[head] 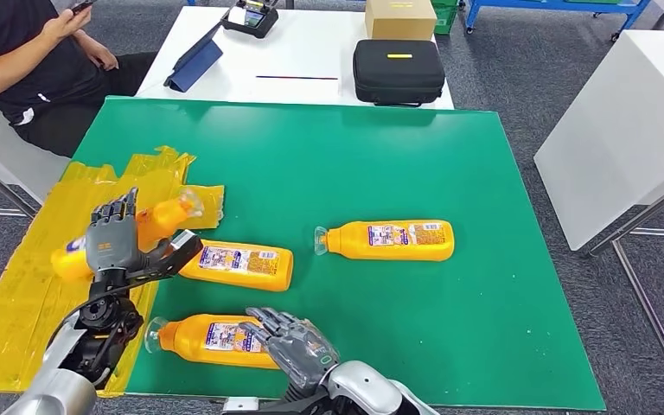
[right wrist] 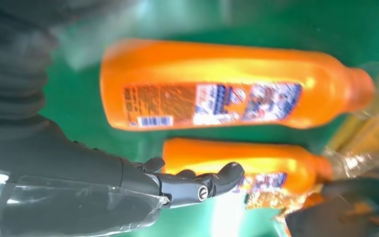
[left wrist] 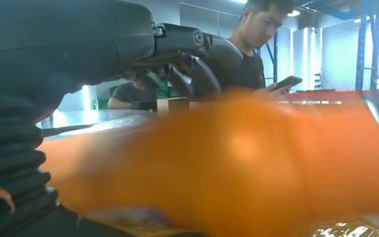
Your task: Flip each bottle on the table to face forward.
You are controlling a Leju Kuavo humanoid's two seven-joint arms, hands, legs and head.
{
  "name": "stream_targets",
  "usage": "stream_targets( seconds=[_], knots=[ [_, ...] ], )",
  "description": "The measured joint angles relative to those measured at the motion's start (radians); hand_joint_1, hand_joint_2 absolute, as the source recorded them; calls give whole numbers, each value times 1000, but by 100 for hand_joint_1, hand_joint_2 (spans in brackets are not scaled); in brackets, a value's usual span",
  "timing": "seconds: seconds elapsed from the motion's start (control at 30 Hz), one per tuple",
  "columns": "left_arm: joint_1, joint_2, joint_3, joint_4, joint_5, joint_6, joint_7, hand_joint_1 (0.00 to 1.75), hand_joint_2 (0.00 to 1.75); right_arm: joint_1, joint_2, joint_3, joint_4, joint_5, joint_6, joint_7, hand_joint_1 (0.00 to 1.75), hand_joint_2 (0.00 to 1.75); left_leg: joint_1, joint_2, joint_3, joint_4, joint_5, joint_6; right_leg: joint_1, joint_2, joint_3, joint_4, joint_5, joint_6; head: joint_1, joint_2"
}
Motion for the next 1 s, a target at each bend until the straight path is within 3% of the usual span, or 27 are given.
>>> stream_targets(
  seconds=[0.27,0.43,0.57,0.67,0.73,1.0],
  knots=[
    [1,-1,6,18,-8,9,-34,0,0,28,-20,-7,0,51,14,15,0,175,0,0,0,0,0,0,0,0,0,0,0,0,0,0],
    [15,-7,36,9,57,42,-116,0,0,39,-18,-26,0,82,10,20,0,175,0,0,0,0,0,0,0,0,0,0,0,0,0,0],
    [48,-20,83,-60,279,51,-277,0,0,44,-5,-41,0,93,10,18,0,175,0,0,0,0,0,0,0,0,-1,0,0,0,0,0],
    [95,-41,129,-189,533,14,-376,0,0,41,14,-47,3,93,10,14,0,175,0,0,0,0,0,0,0,1,-1,0,0,0,0,0],
    [132,-57,158,-304,677,-15,-403,0,0,35,29,-47,8,91,8,10,0,175,0,1,-1,0,0,0,0,1,-1,0,0,0,0,0],
    [227,-90,224,-623,987,-77,-461,0,0,-7,91,-46,42,46,-3,9,0,175,0,1,0,0,0,0,0,0,-1,0,0,0,0,0]
  ],
)
